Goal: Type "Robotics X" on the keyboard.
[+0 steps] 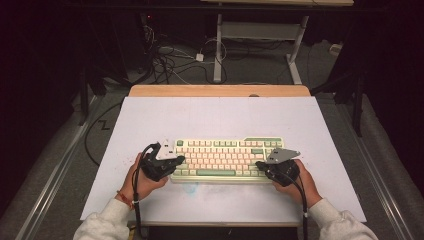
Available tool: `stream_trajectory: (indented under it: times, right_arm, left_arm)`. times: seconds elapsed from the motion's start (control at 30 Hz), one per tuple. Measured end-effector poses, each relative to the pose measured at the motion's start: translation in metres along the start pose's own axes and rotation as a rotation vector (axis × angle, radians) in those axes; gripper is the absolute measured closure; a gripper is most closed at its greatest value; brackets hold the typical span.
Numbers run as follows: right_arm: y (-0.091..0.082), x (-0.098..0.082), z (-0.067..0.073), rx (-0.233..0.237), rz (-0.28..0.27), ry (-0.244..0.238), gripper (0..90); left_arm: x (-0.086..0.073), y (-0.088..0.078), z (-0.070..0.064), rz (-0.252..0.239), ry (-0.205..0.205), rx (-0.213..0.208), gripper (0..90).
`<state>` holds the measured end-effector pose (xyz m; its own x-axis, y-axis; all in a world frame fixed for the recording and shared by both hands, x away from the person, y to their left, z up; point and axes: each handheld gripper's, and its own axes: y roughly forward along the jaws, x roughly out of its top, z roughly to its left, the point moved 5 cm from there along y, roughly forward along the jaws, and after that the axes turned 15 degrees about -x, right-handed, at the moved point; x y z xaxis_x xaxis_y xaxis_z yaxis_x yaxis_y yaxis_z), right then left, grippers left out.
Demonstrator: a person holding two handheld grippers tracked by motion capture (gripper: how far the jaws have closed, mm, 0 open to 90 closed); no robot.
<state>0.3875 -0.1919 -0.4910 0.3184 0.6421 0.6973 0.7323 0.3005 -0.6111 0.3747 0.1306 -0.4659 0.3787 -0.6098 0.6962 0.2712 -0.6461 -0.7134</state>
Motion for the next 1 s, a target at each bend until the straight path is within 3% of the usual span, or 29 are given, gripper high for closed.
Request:
stream_trajectory:
  times: [0.53, 1.0]
  right_arm:
    - [-0.001, -0.001, 0.001, -0.005, 0.001, 0.002, 90.0]
    - [-0.001, 0.0, 0.001, -0.007, -0.001, -0.009, 90.0]
  left_arm:
    - [0.012, 0.04, -0.005, 0.087, 0.024, -0.048, 87.3]
    - [0.018, 0.05, -0.007, 0.103, 0.034, -0.056, 87.1]
